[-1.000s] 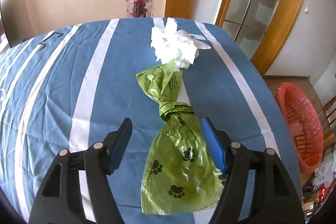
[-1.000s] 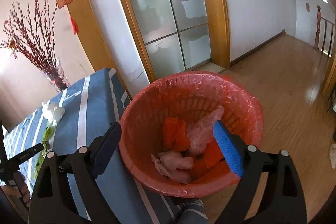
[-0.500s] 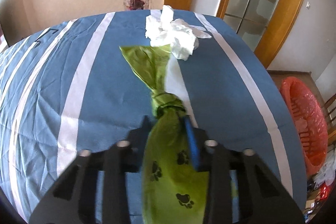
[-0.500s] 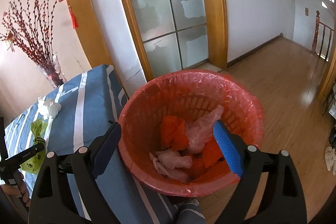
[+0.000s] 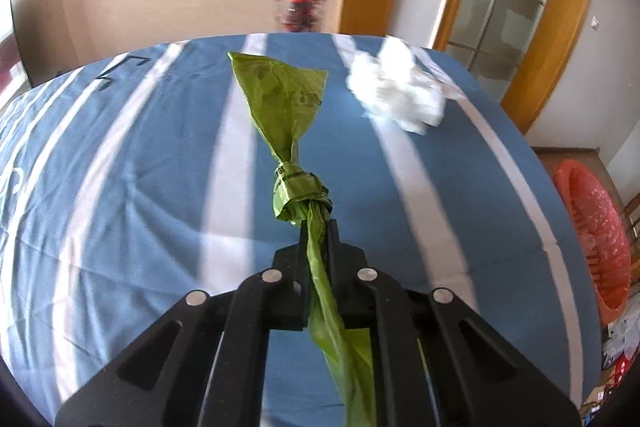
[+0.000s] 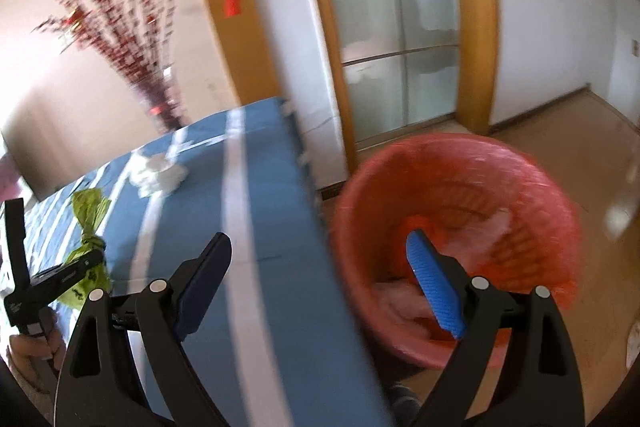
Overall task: Collect trash
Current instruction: 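Close the left tool on the knotted yellow-green bag and lift it, then close the right tool on the white plastic bag while the left tool holds the green bag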
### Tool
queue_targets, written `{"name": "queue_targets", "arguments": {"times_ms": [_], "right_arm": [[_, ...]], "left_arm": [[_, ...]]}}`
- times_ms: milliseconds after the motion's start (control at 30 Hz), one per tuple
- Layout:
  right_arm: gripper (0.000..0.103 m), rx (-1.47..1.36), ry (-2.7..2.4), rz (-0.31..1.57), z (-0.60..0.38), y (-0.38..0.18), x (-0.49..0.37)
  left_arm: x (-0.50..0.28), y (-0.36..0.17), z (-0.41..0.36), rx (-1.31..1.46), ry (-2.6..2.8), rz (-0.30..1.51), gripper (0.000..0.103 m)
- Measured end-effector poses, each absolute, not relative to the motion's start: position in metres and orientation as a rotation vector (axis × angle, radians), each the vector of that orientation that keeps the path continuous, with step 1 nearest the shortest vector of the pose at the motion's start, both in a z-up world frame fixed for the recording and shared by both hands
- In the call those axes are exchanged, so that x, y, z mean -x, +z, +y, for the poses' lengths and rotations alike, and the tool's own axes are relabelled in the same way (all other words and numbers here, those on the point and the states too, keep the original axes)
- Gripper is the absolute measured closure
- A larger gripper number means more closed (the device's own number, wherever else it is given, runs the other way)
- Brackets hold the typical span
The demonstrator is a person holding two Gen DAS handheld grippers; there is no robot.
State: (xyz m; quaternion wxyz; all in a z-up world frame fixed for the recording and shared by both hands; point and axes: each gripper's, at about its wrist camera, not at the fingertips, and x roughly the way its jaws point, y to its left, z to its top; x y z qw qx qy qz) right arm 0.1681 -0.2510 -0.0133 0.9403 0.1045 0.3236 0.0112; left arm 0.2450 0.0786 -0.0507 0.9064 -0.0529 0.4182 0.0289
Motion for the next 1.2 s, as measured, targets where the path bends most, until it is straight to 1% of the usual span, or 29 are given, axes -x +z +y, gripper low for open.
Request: {"name": "queue_targets", "arguments": {"times_ms": [267,533,833,1033,1200], "right_arm": [[0.014,-0.145,0.166,0.694,-0.175,-0.016,-0.196],[0.014,-0.108,0.215,0.698,-0.127,-0.017,-0.221],[0.014,-0.083,0.212,0.681,-0.092,-0.018,-0.246],[0.014,-0.150,0.181,0.684,-0.082,-0.020,-0.279],[0.014,-0.141,0.163,0.668,-0.069,-0.017,-0.302]], "left_arm": [[-0.246,-0.056,0.154,0.152,0.141,0.884,0.094],[-0.239,-0.057,0.203,0.176,0.172,0.877,0.094],[-0.237,-0.059,0.204,0.159,0.160,0.874,0.094],[-0.238,-0.060,0.210,0.192,0.149,0.872,0.092],[-0.238,-0.060,0.210,0.188,0.151,0.873,0.092]]}}
